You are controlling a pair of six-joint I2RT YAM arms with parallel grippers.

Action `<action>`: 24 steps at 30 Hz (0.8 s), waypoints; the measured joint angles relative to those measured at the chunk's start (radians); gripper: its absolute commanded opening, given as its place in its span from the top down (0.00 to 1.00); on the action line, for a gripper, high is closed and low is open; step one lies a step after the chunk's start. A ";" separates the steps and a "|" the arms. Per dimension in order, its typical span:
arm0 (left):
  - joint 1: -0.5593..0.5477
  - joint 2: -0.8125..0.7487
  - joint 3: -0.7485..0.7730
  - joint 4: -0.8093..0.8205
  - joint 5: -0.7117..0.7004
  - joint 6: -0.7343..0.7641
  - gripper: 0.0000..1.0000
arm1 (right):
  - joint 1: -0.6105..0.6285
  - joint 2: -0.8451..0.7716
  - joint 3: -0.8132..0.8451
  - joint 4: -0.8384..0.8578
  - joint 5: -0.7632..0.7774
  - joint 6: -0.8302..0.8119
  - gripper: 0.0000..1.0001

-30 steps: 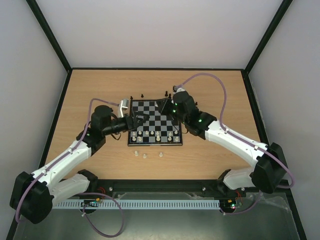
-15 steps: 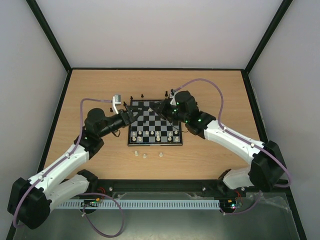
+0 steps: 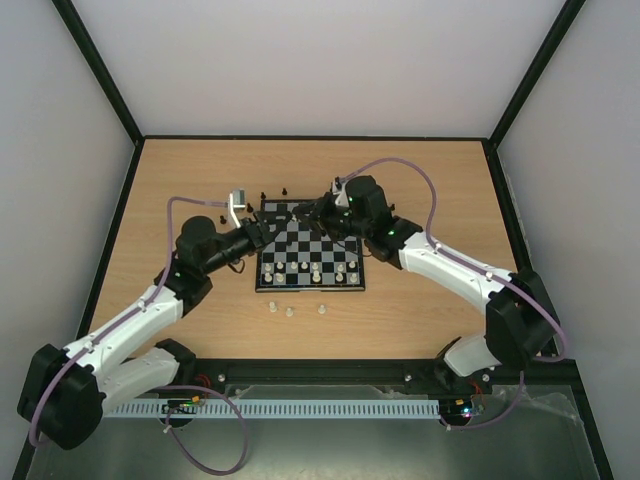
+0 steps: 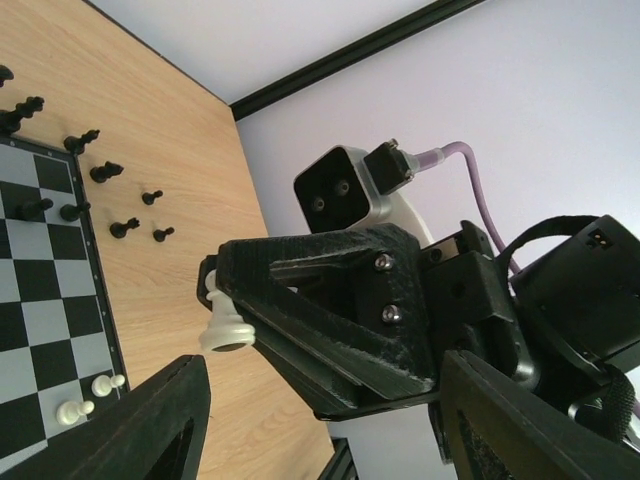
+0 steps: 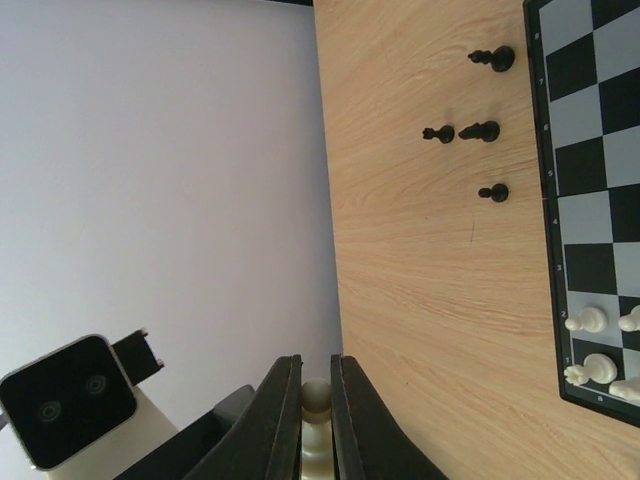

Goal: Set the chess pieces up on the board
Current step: Place the chess piece on the chessboard.

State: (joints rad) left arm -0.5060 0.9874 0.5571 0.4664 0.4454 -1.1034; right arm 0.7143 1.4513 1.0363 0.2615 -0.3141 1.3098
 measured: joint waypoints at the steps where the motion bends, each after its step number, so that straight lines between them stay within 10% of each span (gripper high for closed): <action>1: -0.001 0.004 -0.002 0.000 -0.003 0.001 0.35 | 0.000 0.004 0.003 0.002 -0.005 0.002 0.92; 24: -0.035 0.073 -0.002 -0.015 -0.090 0.061 0.58 | -0.001 0.032 0.037 0.006 -0.045 0.015 0.92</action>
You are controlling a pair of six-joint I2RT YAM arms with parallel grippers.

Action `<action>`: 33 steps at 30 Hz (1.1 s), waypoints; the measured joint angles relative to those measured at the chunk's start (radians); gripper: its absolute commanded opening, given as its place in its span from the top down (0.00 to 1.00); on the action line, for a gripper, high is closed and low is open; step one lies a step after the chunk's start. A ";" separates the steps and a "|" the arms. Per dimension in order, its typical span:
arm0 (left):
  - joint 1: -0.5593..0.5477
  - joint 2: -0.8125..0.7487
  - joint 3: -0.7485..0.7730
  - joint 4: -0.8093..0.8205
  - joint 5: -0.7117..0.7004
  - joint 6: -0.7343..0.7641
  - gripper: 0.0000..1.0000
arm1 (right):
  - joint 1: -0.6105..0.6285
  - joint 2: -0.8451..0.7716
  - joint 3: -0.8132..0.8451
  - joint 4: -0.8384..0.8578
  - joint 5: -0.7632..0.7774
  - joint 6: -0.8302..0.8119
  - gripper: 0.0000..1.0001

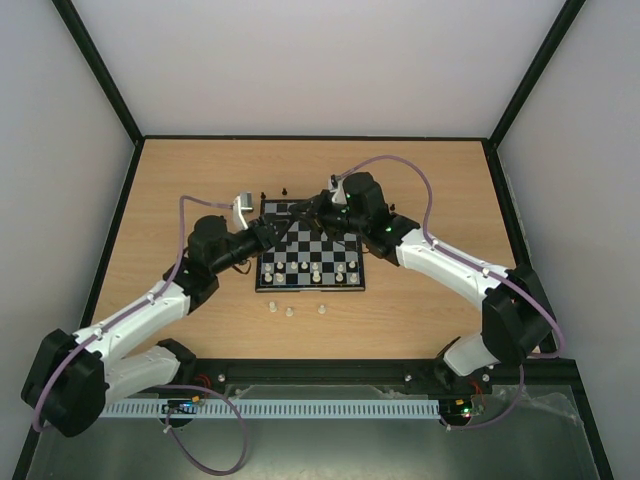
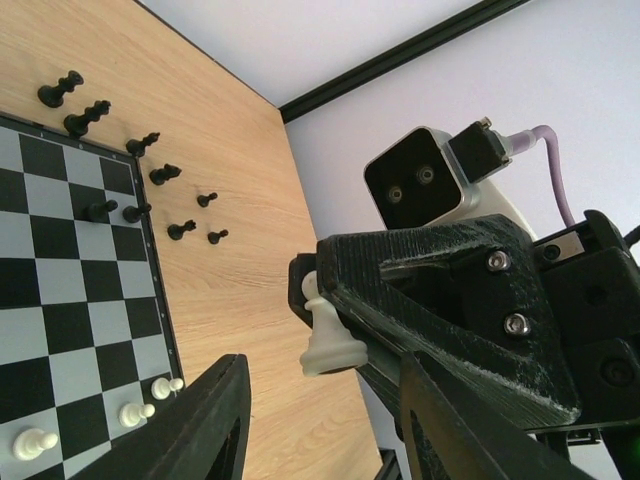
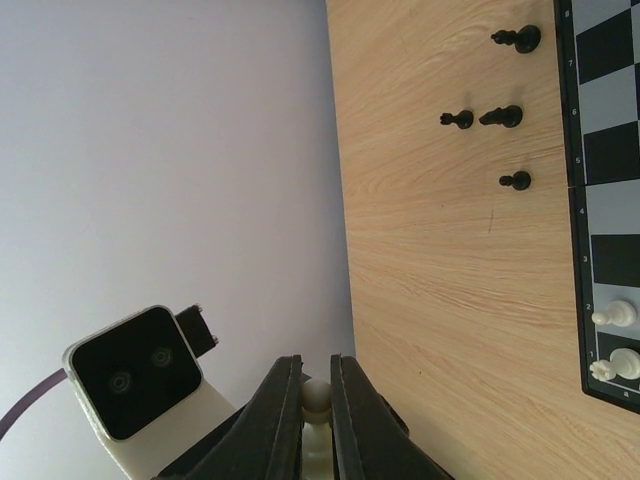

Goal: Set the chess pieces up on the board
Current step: Place the chess piece on the chessboard.

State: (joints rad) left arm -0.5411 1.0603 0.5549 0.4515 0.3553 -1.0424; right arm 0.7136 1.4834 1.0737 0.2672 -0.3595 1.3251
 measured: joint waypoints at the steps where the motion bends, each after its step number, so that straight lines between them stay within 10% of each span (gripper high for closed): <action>1: 0.000 0.002 0.000 0.000 -0.002 -0.001 0.59 | 0.000 0.000 0.000 0.000 0.000 0.000 0.93; 33: -0.004 0.066 0.001 0.047 -0.023 -0.025 0.87 | -0.007 0.027 0.000 -0.008 -0.007 -0.005 0.92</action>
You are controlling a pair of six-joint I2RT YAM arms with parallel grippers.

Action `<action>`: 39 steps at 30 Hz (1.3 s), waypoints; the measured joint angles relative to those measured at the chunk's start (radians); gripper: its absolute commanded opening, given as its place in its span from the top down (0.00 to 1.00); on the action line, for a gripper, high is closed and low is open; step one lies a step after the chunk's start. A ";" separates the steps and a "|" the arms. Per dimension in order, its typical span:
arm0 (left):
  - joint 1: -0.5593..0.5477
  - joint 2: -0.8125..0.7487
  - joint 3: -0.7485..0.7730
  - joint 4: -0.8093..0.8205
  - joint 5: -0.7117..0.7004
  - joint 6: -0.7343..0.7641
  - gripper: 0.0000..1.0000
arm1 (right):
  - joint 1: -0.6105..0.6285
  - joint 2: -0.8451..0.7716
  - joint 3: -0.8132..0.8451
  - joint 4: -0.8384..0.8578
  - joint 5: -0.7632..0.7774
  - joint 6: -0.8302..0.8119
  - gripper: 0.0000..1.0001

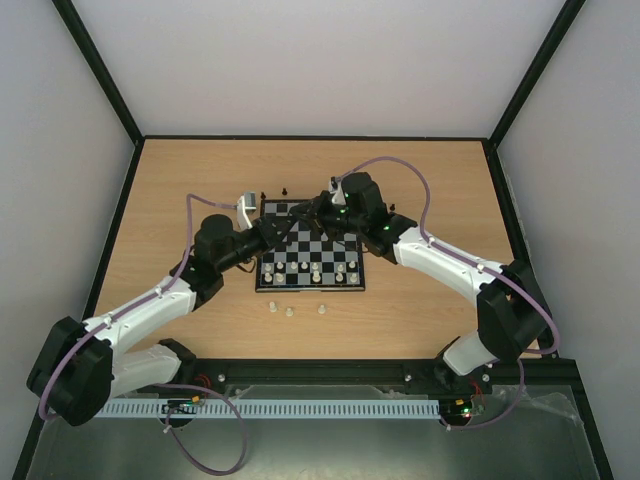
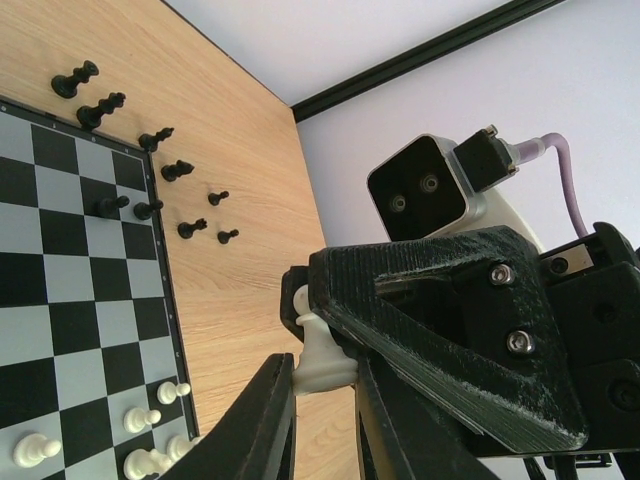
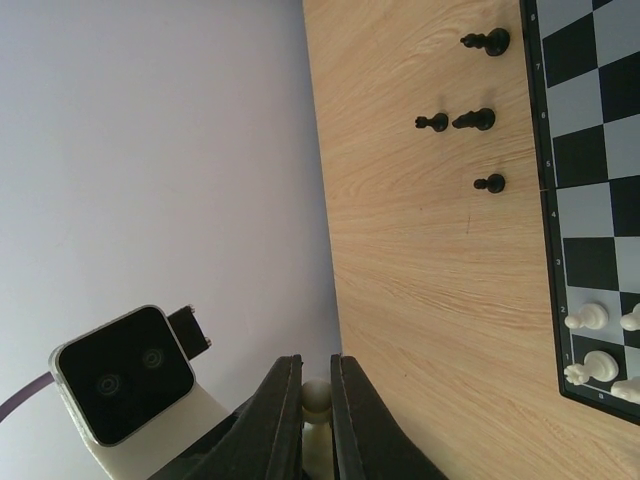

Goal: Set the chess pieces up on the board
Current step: Place the chess piece on the chessboard.

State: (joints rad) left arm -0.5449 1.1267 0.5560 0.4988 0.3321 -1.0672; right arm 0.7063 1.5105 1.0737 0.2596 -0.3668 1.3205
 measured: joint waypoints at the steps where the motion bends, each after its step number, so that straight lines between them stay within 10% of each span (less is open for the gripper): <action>1: 0.000 0.001 0.000 0.000 0.000 0.000 0.87 | 0.000 0.001 0.000 0.000 0.000 0.000 0.91; 24: 0.012 -0.013 0.020 -0.166 0.097 0.099 0.87 | -0.175 -0.111 -0.140 -0.044 -0.082 -0.085 0.44; 31: 0.019 -0.119 0.090 -0.345 0.197 0.224 0.86 | -0.221 -0.215 -0.140 -0.215 -0.130 -0.288 0.00; 39: 0.033 -0.273 0.113 -0.485 0.322 0.328 0.86 | -0.221 -0.366 -0.136 -0.431 -0.175 -0.501 0.01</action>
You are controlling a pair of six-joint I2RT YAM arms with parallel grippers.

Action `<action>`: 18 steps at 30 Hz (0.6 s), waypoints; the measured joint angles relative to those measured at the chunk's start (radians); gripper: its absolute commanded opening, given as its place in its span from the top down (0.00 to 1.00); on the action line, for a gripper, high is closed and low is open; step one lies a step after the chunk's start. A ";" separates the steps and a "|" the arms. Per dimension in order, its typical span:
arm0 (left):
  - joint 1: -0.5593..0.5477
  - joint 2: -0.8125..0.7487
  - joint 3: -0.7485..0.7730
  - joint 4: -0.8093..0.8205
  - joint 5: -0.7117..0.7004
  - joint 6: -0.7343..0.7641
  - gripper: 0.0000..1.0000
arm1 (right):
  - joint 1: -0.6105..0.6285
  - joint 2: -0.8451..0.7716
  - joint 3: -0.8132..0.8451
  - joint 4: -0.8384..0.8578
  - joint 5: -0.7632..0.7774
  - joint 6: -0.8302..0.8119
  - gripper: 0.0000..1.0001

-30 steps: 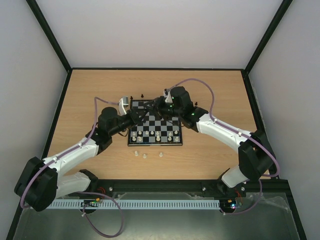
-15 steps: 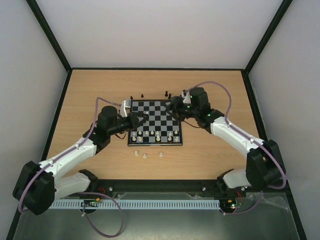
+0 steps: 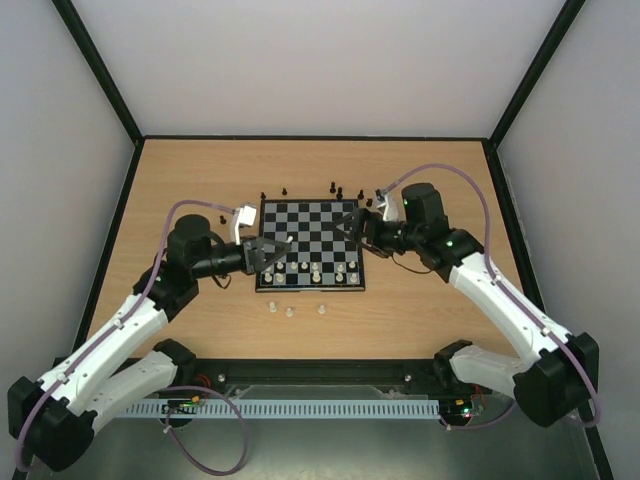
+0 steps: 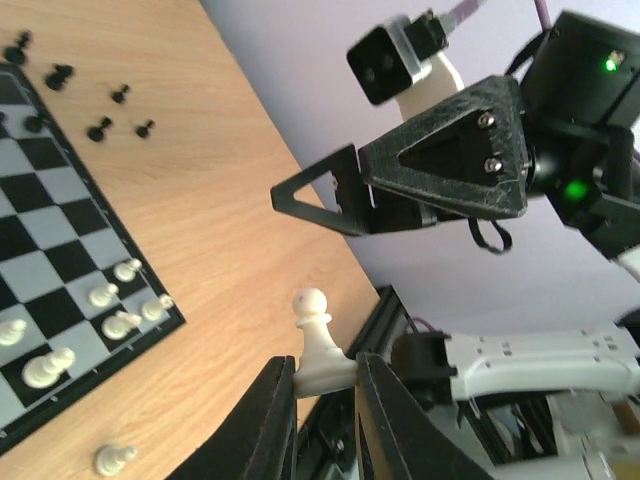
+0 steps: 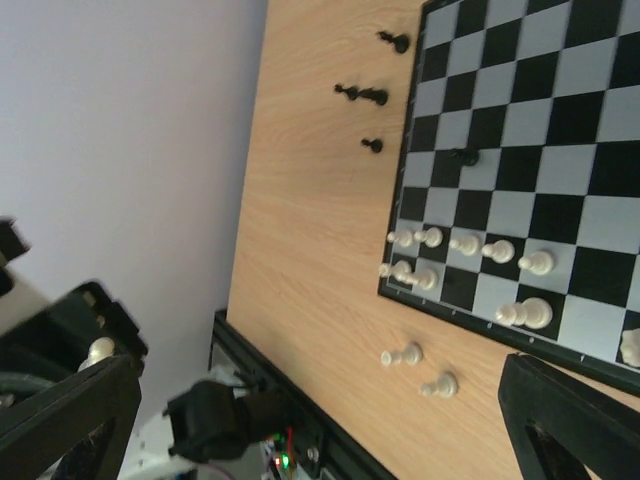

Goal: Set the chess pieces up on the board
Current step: Place the chess piece on the chessboard.

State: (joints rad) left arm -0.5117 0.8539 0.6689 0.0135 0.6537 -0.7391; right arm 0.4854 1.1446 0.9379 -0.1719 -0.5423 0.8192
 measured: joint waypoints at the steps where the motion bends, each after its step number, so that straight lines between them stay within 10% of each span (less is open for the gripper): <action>1: 0.000 -0.003 0.000 -0.006 0.021 0.004 0.86 | 0.000 -0.015 0.000 -0.013 -0.017 -0.015 0.02; 18: -0.052 -0.067 -0.020 -0.039 0.308 0.040 0.84 | 0.079 -0.072 0.014 -0.108 -0.446 -0.161 0.48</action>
State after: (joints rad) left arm -0.5636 0.7868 0.6487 -0.0250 0.9619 -0.6994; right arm 0.5644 1.0725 0.9524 -0.2798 -0.9878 0.6586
